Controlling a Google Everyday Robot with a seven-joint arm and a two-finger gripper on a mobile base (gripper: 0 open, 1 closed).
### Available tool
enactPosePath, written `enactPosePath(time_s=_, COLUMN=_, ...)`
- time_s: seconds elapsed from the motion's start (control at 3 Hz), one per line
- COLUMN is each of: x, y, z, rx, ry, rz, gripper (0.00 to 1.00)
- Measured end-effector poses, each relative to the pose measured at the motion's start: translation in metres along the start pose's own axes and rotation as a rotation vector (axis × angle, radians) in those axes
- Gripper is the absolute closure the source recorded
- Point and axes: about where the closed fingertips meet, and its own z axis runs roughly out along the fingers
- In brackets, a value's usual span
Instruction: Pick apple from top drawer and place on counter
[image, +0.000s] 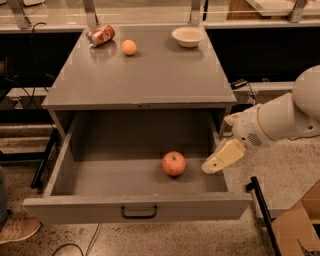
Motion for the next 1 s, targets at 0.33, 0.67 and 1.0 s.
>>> enactPosePath(time_s=0.33, x=0.006, y=-0.016, z=0.038, rx=0.034, ry=-0.027, rz=-0.012, gripper=0.00)
enactPosePath(time_s=0.67, x=0.014, y=-0.029, z=0.084, rx=0.041, ry=-0.049, rz=-0.013, gripper=0.00)
enactPosePath(time_s=1.0, x=0.015, y=-0.028, z=0.115, rx=0.024, ry=-0.045, rz=-0.027, gripper=0.00)
